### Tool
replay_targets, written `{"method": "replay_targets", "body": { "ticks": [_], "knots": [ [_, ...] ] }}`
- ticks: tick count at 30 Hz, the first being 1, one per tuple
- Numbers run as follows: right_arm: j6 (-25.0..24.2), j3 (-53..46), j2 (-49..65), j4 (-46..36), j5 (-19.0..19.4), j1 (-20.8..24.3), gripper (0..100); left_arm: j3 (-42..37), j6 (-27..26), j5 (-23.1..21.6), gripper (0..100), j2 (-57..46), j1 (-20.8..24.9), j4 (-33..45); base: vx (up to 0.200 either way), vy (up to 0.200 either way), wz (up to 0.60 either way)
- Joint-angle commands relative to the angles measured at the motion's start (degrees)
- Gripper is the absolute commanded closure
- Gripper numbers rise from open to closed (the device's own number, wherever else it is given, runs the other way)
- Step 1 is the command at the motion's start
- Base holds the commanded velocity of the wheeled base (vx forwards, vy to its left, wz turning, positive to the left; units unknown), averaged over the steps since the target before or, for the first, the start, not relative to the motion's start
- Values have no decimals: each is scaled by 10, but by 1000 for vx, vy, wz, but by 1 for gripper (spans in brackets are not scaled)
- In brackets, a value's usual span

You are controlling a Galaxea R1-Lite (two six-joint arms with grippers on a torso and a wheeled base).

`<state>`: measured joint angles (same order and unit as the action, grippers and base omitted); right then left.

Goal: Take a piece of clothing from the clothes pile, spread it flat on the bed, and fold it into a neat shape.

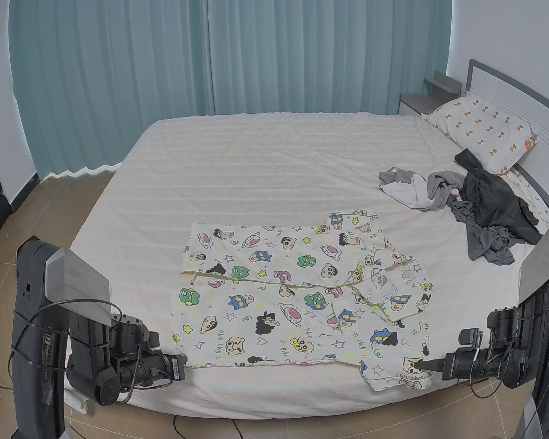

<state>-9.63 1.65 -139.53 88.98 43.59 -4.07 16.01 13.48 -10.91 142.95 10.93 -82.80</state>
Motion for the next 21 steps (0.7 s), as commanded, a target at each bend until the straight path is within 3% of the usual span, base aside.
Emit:
{"method": "replay_targets", "body": {
  "ticks": [1,7,12,21],
  "knots": [
    [2,-16,-1,4,-3,2,100,-4,0,0,100,-4,-7,0,0,0,0],
    [6,-16,-7,2,-22,9,100,-13,0,0,100,-4,-14,-2,0,0,0],
    [30,-16,-8,-19,-63,28,100,-31,0,0,100,-6,-14,-8,0,0,0],
    [80,-16,20,-98,-71,25,100,-55,0,0,100,-12,-15,-9,0,0,0]
  ]
}}
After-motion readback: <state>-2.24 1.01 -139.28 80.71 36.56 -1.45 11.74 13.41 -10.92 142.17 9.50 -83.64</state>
